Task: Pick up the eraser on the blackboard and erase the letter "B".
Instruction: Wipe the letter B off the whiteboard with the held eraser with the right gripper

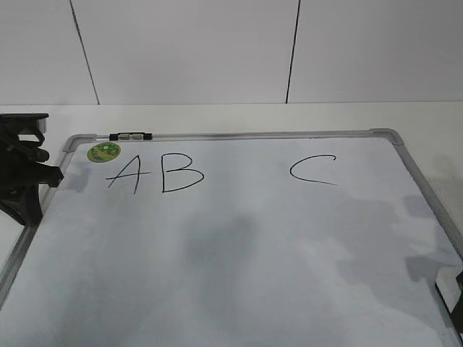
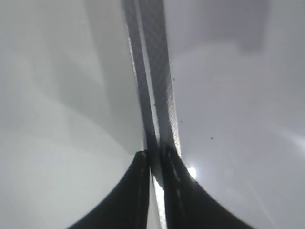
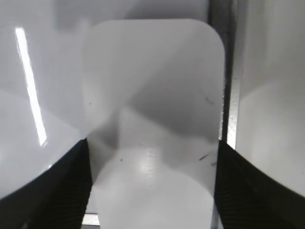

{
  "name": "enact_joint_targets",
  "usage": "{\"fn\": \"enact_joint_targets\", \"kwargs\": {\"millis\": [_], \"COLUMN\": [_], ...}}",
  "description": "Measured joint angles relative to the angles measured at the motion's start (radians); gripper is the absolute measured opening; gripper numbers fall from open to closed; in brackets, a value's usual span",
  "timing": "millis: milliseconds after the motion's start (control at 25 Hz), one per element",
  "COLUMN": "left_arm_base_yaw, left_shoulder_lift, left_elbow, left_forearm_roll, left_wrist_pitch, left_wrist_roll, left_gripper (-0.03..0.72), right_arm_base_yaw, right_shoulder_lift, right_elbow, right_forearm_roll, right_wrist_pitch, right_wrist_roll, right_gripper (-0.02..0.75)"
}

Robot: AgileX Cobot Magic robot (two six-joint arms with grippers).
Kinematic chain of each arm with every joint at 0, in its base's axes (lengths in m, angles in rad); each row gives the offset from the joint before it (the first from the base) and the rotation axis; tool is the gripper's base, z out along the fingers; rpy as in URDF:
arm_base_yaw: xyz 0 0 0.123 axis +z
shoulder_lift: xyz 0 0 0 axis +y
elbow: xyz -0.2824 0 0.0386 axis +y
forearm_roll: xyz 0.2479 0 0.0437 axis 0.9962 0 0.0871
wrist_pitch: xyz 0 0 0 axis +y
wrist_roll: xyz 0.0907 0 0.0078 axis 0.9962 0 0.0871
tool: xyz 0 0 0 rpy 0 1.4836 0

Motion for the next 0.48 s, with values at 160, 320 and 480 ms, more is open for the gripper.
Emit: {"fn": "enact_joint_targets", "kwargs": {"millis": [160, 320, 480], "left_arm_base_yaw": [0.0, 0.0, 0.0], "left_shoulder_lift": [0.0, 0.0, 0.0], "left_elbow": [0.0, 0.0, 0.0], "left_forearm_roll": [0.0, 0.0, 0.0], "left_wrist_pitch": [0.0, 0.0, 0.0], "left_wrist_roll": [0.0, 0.0, 0.0], "left_gripper": [0.038, 0.038, 0.038], "right_arm_base_yaw": [0.0, 0.0, 0.0], "right_shoulder_lift": [0.0, 0.0, 0.0], "right_elbow": [-0.011, -0.016, -0.025], "right_forearm_roll": [0.004, 0.008, 0.024], "right_wrist_pitch": [0.023, 0.027, 0.029], "right_wrist_roll": [0.0, 0.0, 0.002], "right_gripper": [0.563, 0.562, 0.562]}}
